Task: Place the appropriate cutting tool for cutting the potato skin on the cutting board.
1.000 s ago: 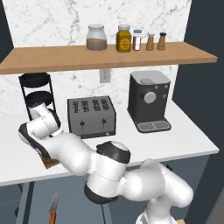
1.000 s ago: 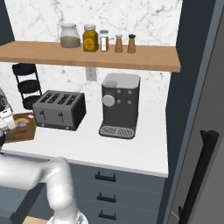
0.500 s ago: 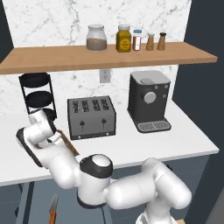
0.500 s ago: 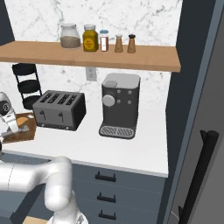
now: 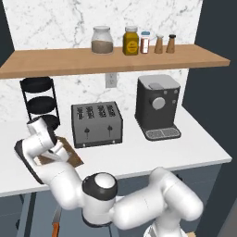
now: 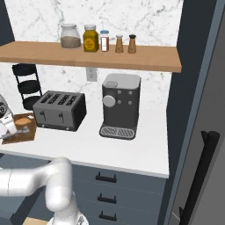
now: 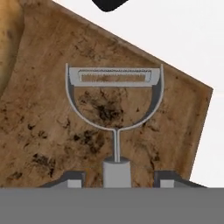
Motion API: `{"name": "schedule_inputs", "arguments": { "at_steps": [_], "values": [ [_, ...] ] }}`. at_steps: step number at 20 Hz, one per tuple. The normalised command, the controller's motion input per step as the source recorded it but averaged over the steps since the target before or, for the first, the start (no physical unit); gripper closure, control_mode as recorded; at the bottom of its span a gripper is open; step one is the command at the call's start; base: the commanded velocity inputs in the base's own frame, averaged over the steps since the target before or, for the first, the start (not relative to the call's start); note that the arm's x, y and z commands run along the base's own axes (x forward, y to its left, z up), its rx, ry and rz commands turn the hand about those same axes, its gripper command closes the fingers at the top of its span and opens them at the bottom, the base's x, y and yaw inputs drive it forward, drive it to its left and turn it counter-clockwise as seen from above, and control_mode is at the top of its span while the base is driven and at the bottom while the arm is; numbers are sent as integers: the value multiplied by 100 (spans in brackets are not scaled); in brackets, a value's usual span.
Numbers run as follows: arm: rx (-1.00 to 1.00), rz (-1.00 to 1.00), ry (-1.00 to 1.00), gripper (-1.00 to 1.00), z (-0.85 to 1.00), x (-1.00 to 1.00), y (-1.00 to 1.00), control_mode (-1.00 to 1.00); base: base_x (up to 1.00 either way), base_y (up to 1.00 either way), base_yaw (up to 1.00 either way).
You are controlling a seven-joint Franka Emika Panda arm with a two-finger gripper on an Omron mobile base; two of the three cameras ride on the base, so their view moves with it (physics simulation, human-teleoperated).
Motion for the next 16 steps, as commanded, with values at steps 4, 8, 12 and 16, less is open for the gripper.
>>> {"name": "schedule_inputs", "arguments": {
  "at_steps": [4,8,12,16],
  "values": [
    [0,0,-22,-100,65,-80,-36,-100,0,0,0],
    [0,0,-22,-100,70,-84,-59,-100,0,0,0],
    [2,0,-23,-100,56,-70,-73,-100,0,0,0],
    [10,0,-21,-100,27,-78,-92,-100,0,0,0]
  ]
}}
